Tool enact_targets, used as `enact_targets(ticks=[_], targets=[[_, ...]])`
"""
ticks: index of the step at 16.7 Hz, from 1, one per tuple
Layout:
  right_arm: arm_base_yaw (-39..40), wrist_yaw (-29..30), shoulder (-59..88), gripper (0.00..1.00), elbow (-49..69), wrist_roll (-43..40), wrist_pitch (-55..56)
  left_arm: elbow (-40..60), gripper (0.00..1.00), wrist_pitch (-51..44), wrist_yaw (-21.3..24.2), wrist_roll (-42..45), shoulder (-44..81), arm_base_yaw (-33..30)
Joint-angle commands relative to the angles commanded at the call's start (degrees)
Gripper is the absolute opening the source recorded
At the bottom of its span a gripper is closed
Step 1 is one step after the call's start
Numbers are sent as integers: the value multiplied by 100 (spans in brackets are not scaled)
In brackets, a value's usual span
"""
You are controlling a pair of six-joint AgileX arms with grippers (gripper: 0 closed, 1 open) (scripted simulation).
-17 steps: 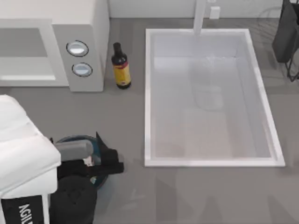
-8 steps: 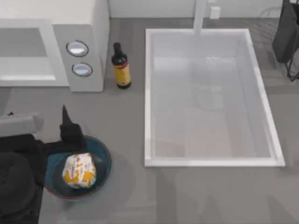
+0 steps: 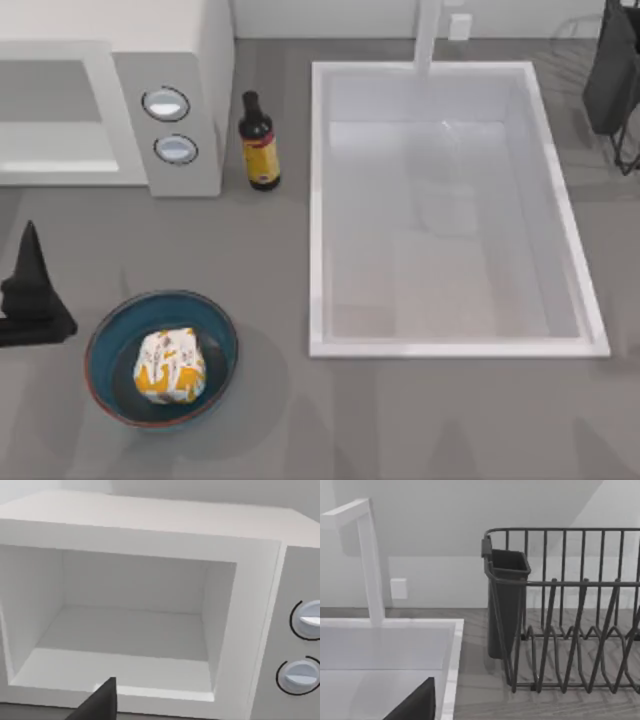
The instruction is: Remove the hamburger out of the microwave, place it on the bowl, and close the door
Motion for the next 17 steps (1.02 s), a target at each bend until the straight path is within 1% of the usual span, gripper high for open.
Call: enact_targets(ticks=[3, 6, 8, 12, 17], targets=[[0, 0, 0, 100, 0, 0, 0, -43, 100, -1154, 794, 206, -1254, 742], [0, 0, 0, 100, 0, 0, 0, -53, 100, -1847, 1307, 338, -1967, 1222], [0, 0, 0, 100, 0, 0, 0, -53, 100, -2011, 1436, 371, -2136, 1342], [0, 0, 0, 100, 0, 0, 0, -53, 100, -2011, 1436, 371, -2136, 1342], [0, 0, 0, 100, 0, 0, 0, -53, 62, -2011, 1436, 371, -2136, 1342]])
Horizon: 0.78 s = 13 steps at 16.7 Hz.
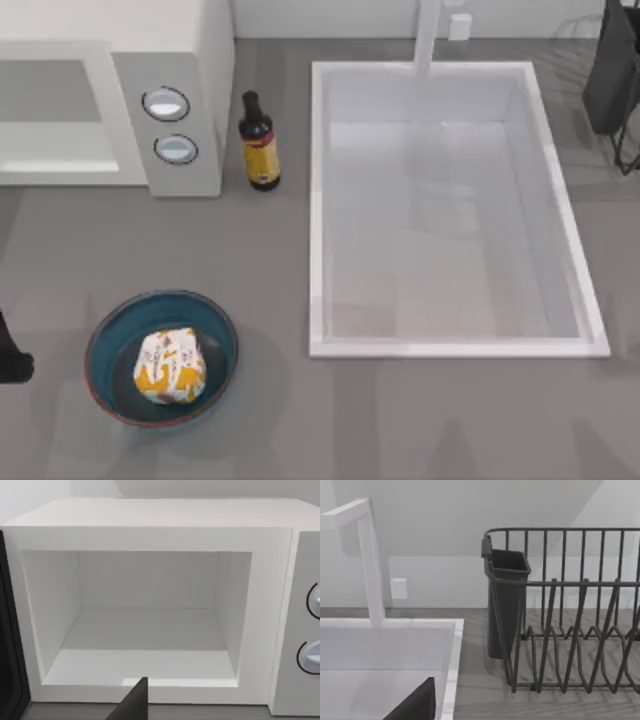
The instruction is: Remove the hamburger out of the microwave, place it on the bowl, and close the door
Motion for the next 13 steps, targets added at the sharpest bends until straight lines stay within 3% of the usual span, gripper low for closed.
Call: enact_targets(ticks=[8, 13], targets=[[0, 0, 0, 100, 0, 0, 0, 0, 2, 0, 0, 0, 0, 0], [0, 0, 0, 100, 0, 0, 0, 0, 0, 0, 0, 0, 0, 0]])
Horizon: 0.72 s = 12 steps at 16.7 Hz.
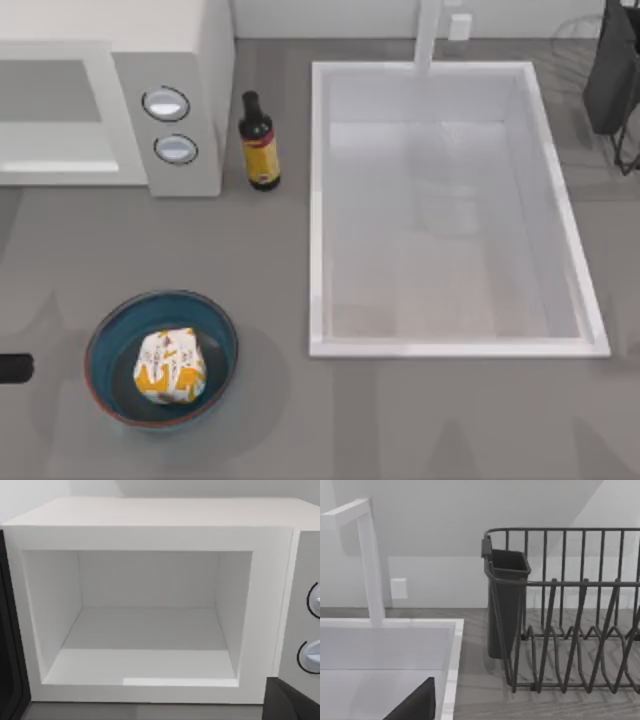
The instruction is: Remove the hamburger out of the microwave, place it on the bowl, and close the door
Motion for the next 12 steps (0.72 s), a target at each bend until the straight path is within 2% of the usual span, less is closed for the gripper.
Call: enact_targets(ticks=[6, 8, 12], targets=[[0, 0, 0, 100, 0, 0, 0, 16, 0, 48, 95, 1, 64, 95], [0, 0, 0, 100, 0, 0, 0, 58, 0, 184, 436, 4, 243, 436], [0, 0, 0, 100, 0, 0, 0, 160, 0, 508, 1397, 11, 670, 1396]])
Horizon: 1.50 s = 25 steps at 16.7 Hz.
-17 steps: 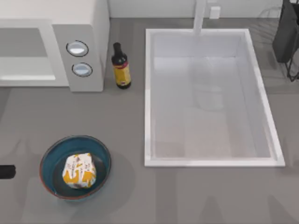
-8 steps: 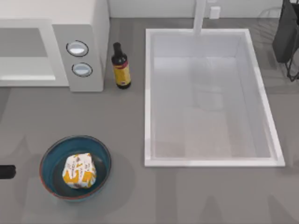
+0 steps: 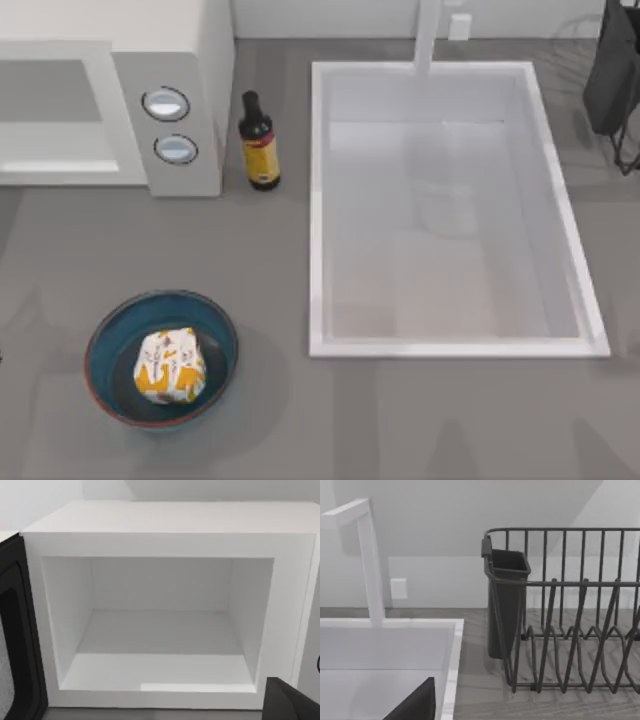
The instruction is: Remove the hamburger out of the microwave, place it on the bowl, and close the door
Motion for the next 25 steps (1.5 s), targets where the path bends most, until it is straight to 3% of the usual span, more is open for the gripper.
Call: enact_targets(ticks=[3, 9, 18, 25], targets=[[0, 0, 0, 100, 0, 0, 0, 43, 0, 138, 371, 3, 183, 371], [0, 0, 0, 100, 0, 0, 0, -2, 0, 229, 388, 9, 262, 388], [0, 0, 0, 100, 0, 0, 0, -369, 0, 2204, 496, 35, 1848, 489], [0, 0, 0, 100, 0, 0, 0, -356, 0, 2001, 580, 31, 1641, 570]])
